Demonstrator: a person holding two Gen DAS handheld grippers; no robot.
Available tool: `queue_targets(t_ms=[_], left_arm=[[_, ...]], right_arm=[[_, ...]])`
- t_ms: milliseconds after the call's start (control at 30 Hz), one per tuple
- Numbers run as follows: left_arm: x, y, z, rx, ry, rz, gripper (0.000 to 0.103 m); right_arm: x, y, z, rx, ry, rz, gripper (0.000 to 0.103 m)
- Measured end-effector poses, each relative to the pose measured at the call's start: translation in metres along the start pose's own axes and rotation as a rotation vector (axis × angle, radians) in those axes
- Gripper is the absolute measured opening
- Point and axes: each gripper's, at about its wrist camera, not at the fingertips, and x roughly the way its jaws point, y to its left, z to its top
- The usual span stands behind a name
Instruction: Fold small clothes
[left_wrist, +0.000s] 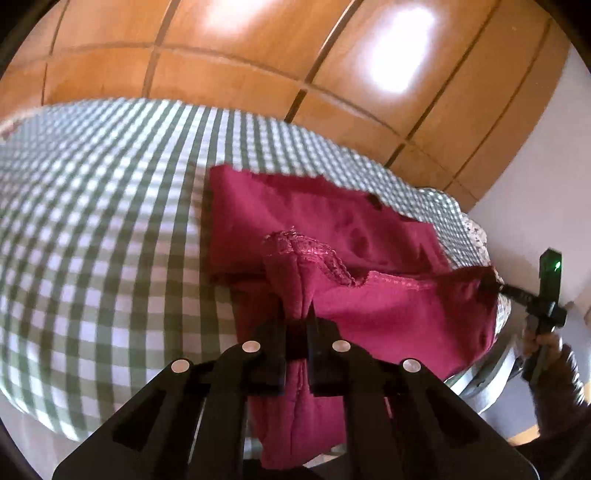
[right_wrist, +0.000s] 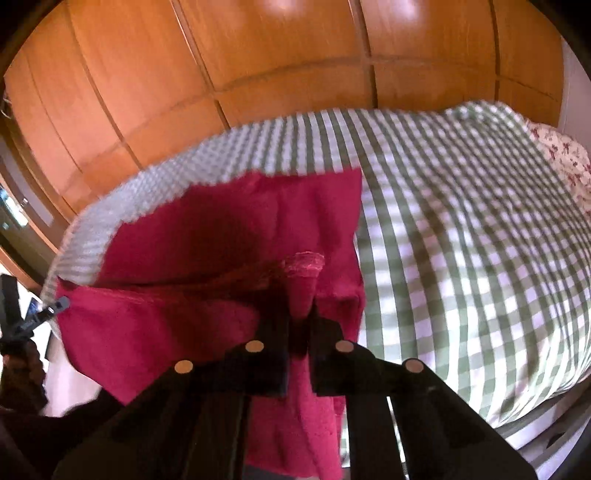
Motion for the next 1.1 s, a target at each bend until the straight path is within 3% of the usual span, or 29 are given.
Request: queue_targets(t_ms=[100, 333, 467, 700, 933, 1033, 1100], left_arm=[[-0.002, 0.001, 0.014, 0.0, -0.035, -0.002, 0.007], [0.025, 0.008, 0.07, 0.001, -0.113, 0.036, 0.007], [0.051, 0.013, 0.102, -0.01, -0.12, 0.074, 0.006], [0.116, 0.03, 0.139, -0.029, -0.06, 0.174, 0.006], [0.182, 0.052, 0.133, -0.064, 0.072, 0.289, 0.006], [0.187, 0.048, 0.132, -0.037, 0.087, 0.329, 0.01], [0.181, 0.045, 0.135, -0.03, 0.083, 0.369, 0.03]], right_arm=[[0.001, -0.003, 0.024, 0.043, -0.047, 0.032, 0.007], [0.043, -0.02, 0.075, 0.116, -0.08, -0.011, 0.007], [0.073, -0.035, 0.102, 0.159, -0.089, -0.036, 0.007], [0.135, -0.052, 0.132, 0.212, -0.063, -0.089, 0.007], [0.2, -0.07, 0.123, 0.222, 0.04, -0.191, 0.007], [0.203, -0.072, 0.121, 0.224, 0.039, -0.197, 0.015], [0.193, -0.07, 0.122, 0.211, 0.022, -0.202, 0.036]])
